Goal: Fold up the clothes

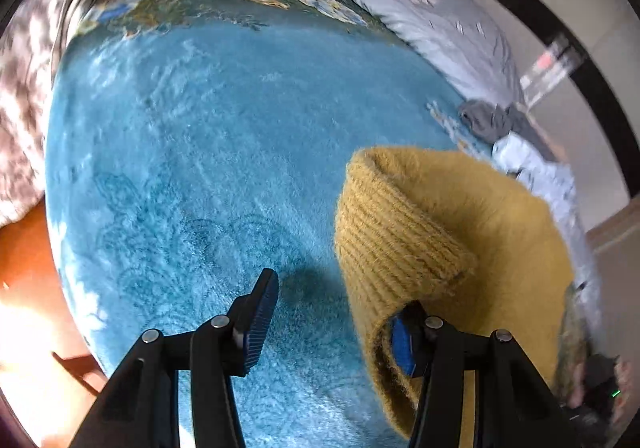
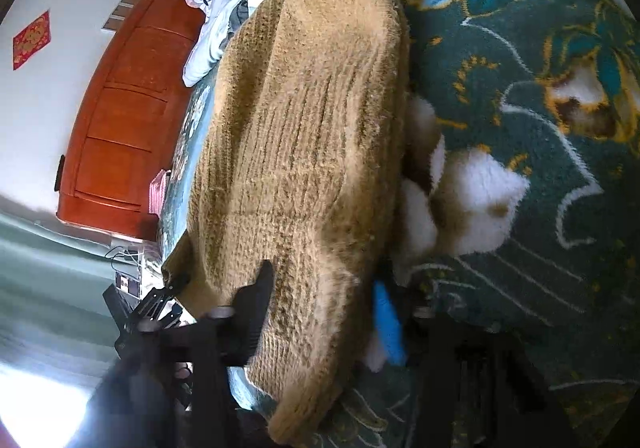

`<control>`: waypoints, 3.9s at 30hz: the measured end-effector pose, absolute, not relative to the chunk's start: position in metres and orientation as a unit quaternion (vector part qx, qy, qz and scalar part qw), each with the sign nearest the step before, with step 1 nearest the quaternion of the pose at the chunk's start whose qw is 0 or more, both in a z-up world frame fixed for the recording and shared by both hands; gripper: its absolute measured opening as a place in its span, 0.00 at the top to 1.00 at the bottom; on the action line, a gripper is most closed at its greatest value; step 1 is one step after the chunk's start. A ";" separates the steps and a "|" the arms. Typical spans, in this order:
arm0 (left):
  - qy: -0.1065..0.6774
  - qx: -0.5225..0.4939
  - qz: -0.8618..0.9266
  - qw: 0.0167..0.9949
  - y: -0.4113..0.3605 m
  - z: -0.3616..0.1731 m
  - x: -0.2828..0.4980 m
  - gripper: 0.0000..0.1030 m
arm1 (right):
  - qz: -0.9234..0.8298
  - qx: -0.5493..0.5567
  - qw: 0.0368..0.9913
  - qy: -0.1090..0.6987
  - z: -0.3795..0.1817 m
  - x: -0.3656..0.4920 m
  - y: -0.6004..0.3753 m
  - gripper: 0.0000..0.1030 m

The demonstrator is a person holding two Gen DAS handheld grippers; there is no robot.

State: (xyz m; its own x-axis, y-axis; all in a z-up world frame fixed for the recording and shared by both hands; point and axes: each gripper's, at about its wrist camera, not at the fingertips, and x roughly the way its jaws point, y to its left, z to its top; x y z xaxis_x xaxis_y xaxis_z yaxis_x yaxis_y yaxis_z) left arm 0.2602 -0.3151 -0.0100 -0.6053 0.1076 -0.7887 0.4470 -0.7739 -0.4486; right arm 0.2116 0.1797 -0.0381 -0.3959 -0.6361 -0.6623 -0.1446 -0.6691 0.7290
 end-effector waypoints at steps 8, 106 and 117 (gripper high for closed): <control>0.351 0.410 -0.837 0.089 -0.321 -0.003 0.272 0.91 | -0.764 0.509 0.142 -0.370 -0.031 0.215 0.181 0.89; 0.289 0.475 -0.831 -0.029 -0.265 0.008 0.030 0.47 | -0.862 0.434 0.086 -0.248 0.027 0.103 0.237 0.36; 0.231 0.518 -0.823 -0.033 -0.215 -0.017 -0.053 0.40 | -0.817 0.481 0.068 -0.310 -0.002 -0.016 0.263 0.36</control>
State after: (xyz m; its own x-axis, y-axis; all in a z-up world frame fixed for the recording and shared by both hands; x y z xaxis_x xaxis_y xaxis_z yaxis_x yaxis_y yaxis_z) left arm -0.0533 -0.2148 -0.0169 -0.4608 0.2933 -0.8377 0.1855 -0.8912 -0.4140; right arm -0.0158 0.2631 -0.0023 -0.5275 -0.4096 -0.7443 -0.1879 -0.7981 0.5724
